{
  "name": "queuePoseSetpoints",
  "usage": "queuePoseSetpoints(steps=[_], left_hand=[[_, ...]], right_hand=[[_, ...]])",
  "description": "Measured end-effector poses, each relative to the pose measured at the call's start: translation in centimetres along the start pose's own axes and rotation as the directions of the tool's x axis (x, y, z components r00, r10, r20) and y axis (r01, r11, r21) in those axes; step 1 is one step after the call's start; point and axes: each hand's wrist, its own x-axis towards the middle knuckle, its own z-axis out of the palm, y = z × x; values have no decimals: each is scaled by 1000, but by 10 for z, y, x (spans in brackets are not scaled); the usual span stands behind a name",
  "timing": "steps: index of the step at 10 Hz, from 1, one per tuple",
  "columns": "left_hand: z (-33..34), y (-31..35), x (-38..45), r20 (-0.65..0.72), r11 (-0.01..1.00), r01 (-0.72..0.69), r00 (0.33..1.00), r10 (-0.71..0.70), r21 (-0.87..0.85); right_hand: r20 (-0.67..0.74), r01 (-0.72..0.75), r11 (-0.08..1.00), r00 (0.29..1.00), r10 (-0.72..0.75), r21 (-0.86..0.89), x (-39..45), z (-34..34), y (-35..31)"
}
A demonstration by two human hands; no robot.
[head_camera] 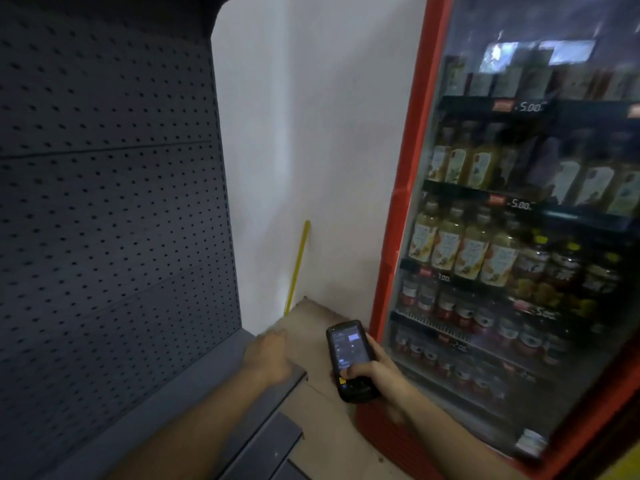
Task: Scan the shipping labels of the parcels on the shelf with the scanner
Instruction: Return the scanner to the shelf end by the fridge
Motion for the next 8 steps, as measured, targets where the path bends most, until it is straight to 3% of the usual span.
queuePoseSetpoints(steps=[3, 5, 8], left_hand=[[6, -53, 52, 16, 950, 308, 951, -307, -43], [24, -72, 74, 13, 872, 478, 877, -480, -101], [42, -85, 91, 107, 742, 670, 737, -667, 11]], right_hand=[[259, -162, 986, 952, 162, -22, 115, 36, 3], [423, -321, 940, 840, 340, -118, 187, 42, 11], [535, -435, 863, 680, 501, -256, 255, 58, 39]])
